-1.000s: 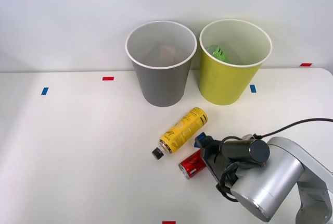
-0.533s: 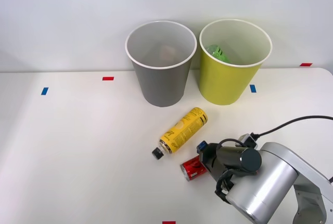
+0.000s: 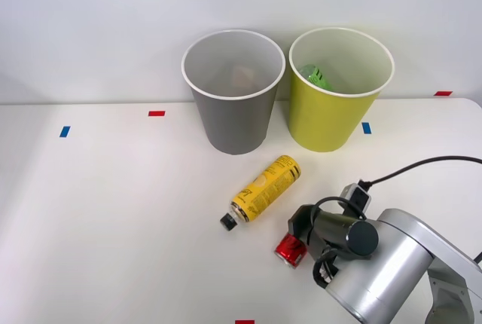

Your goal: Put cans in the gray bin, plastic bottles in the light green bin

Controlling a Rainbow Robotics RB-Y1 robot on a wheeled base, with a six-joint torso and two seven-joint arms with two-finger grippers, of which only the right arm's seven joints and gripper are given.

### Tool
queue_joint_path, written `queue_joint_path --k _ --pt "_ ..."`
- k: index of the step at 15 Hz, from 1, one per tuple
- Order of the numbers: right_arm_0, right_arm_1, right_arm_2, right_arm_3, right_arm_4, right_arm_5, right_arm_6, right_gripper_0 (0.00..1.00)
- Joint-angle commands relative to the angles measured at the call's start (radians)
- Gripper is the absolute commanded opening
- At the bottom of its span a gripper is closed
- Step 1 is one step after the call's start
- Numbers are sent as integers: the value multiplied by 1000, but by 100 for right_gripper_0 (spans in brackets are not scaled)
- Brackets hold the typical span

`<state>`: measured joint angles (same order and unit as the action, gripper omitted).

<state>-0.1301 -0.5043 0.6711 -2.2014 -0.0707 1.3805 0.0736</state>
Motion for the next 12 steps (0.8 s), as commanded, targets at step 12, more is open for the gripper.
queue_joint_path --k 12 --pt "141 7 -202 -276 5 -353 954 0"
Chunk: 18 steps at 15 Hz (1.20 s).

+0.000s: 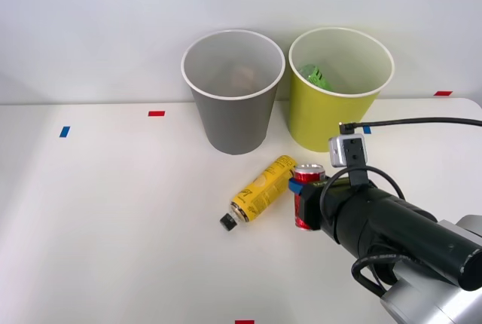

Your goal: Put cans in the gray bin, plastic bottles in the light green bin

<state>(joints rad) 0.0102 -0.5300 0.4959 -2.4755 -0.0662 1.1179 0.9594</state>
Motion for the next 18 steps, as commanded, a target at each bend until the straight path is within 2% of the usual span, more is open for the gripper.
queue_joint_path --k 1,4,6,8,9,13,15,18 --pt "-6 50 -33 -2 0 -124 94 0" --pt "-49 99 -53 0 -1 -176 165 0" --pt "-91 142 -62 0 -7 -178 165 0" --pt "-148 202 -100 9 -87 -190 173 0" --pt "-197 239 -120 41 -124 -214 180 0" --pt "-335 370 -171 227 -124 -328 213 0" --pt "-426 439 -186 336 -41 -339 226 0" --pt "-510 521 -215 481 19 -397 229 0"
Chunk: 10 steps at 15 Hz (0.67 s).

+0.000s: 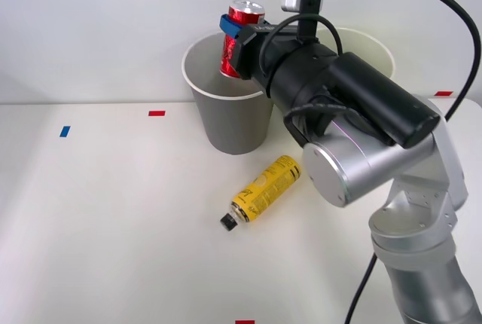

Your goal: Put cans in the gray bin, plastic bottles in the light green bin

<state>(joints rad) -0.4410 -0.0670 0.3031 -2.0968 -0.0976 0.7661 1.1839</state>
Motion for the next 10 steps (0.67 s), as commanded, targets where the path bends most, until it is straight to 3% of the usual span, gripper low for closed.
queue_joint_path --k 1,6,10 --pt "-82 73 -27 152 85 -59 5 0" --pt "-199 84 -85 343 173 -97 0 0" --pt "-199 84 -90 457 171 -257 -7 0"
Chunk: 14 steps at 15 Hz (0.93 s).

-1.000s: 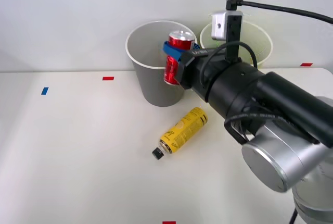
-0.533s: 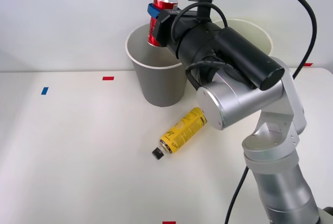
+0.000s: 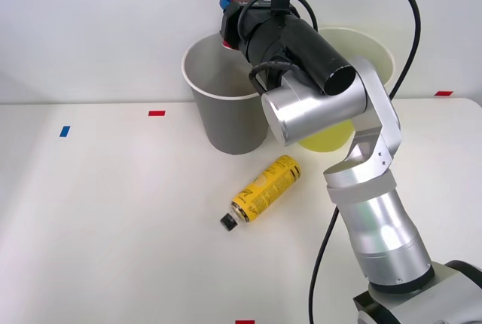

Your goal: Put cans in the gray bin, plastic bottles in the light green bin

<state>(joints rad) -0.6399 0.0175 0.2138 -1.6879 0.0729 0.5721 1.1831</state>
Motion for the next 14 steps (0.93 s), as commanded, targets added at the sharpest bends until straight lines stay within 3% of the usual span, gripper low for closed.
queue_joint_path --k 1,2,3,4,7,10,14 --pt "0 0 -4 50 5 -63 -10 9" --pt "0 0 -4 50 16 -61 -13 27" --pt "0 0 1 50 21 -61 -13 84" --pt "0 0 6 50 19 -63 -14 100" --pt "5 -8 41 50 18 -115 -14 100" --pt "22 -102 84 5 11 -150 -19 100" --pt "151 -240 108 -214 -78 -152 0 100"
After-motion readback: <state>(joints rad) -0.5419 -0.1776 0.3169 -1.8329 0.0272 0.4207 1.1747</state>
